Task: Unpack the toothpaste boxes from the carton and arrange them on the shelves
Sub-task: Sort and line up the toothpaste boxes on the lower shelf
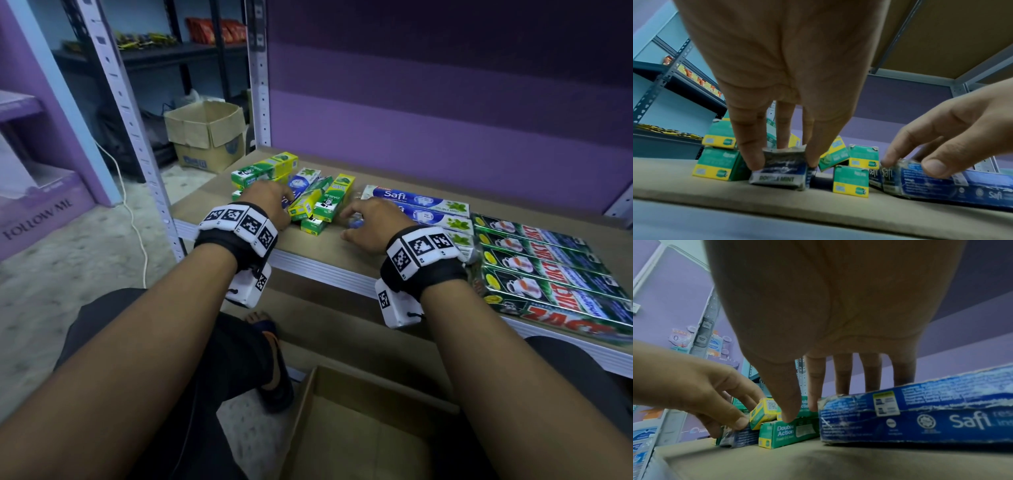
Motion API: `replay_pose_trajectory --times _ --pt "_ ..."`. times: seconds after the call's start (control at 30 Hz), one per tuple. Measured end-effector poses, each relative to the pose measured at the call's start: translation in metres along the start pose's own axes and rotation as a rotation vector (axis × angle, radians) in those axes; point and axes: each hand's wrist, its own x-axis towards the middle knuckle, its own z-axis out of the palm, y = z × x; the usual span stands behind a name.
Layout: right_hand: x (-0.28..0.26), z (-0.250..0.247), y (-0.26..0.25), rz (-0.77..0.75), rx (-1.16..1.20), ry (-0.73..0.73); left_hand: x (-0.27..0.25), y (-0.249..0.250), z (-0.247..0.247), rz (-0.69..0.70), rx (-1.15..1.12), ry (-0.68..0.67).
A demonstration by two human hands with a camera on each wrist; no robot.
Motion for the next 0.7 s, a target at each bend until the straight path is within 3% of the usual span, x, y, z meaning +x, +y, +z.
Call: replay_pose_trajectory --times 0.4,0.7 --pt "-0.002 -0.001 0.002 -0.014 0.003 -0.018 0.004 0.0 0.008 -0.093 -0.025 -0.052" --pt "-0.001 0.001 0.004 -0.017 0.0 -0.012 0.001 -0.002 -0.003 -0.167 -0.316 0.19"
